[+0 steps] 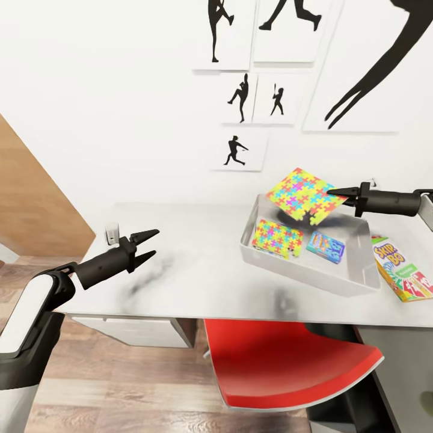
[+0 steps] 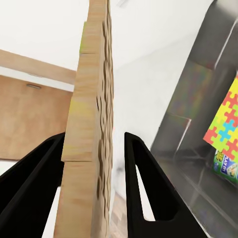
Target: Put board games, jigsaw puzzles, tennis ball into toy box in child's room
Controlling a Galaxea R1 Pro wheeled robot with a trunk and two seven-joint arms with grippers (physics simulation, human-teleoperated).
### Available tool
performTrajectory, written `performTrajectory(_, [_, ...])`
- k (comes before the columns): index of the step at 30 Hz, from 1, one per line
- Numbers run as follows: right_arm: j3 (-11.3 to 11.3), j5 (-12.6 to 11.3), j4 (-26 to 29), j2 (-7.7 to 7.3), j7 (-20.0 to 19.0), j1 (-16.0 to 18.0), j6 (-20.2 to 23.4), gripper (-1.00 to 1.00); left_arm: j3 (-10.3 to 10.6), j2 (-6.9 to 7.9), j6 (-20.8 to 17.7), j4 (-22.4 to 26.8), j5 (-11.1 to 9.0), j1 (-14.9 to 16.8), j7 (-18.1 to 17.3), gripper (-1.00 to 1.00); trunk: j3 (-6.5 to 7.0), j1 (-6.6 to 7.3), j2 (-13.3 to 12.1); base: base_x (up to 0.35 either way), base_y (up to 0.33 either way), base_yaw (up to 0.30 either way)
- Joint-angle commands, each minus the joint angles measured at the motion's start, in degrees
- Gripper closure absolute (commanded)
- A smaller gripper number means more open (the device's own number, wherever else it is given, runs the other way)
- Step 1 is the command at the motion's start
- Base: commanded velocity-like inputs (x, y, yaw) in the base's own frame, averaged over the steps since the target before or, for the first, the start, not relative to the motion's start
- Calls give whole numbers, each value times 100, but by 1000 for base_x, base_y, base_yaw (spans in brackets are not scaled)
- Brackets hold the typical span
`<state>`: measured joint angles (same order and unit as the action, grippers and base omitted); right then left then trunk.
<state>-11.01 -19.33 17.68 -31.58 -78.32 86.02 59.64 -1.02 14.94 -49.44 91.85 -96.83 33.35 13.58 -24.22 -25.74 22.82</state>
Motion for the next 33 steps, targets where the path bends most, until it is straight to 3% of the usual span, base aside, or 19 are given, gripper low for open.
performTrajectory(1, [-27, -18, -2, -4, -24, -25, 36, 100, 8, 0, -17, 5, -59, 6, 54, -100, -9, -5, 10, 148, 101, 0])
performTrajectory(16, [-27, -18, 554, -6, -17, -655, 36, 100, 151, -1, -14, 8, -55, 42, 56, -100, -9, -5, 10, 54, 36, 0])
performTrajectory(33, [-24, -14, 726, -13, -48, -1007, 36, 100, 165, 0, -13, 8, -55, 59, 56, -100, -9, -5, 10, 4, 2, 0])
